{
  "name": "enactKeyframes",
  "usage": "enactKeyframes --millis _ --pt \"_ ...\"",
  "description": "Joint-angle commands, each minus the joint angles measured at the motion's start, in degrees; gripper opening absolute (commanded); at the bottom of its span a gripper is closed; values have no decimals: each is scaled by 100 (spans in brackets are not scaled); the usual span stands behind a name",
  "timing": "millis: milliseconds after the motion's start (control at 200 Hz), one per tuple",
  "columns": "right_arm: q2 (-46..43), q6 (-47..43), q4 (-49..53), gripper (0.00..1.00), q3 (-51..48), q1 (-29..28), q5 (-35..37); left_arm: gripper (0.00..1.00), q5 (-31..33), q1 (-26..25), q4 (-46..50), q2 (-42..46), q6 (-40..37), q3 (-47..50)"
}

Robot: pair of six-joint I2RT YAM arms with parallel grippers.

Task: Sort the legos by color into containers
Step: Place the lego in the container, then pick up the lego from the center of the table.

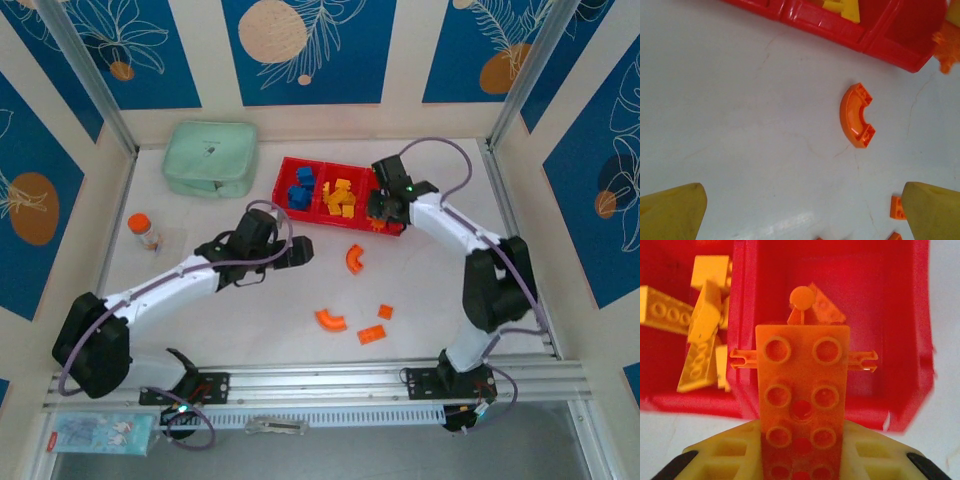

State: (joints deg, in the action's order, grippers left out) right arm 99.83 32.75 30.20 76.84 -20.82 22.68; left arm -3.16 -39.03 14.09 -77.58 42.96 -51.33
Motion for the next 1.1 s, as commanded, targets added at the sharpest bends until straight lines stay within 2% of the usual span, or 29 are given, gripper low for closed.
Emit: enactKeyframes --millis 0,115,265,480,765,905,1095 --pt "639 -435 125 30 665 236 7 99 -133 22 -49 -217 -180 -348" --pt "1279 -600 347 37 1446 389 -34 99 -44 32 56 -357 -235 -514" --pt "1408 -676 502 58 1851 420 -87 99 -10 68 210 -383 -303 -657" --pt "395 -573 260 66 903 210 -403 99 86 80 354 -38 -349 -521" --pt "-704 -358 164 76 -828 -614 -713 99 166 89 420 694 -170 257" --pt "-886 -472 -105 81 -1472 -1056 -769 99 287 95 367 1076 68 721" --pt "-659 -559 -260 86 -1742 -1356 -738 99 491 93 198 1441 373 1165"
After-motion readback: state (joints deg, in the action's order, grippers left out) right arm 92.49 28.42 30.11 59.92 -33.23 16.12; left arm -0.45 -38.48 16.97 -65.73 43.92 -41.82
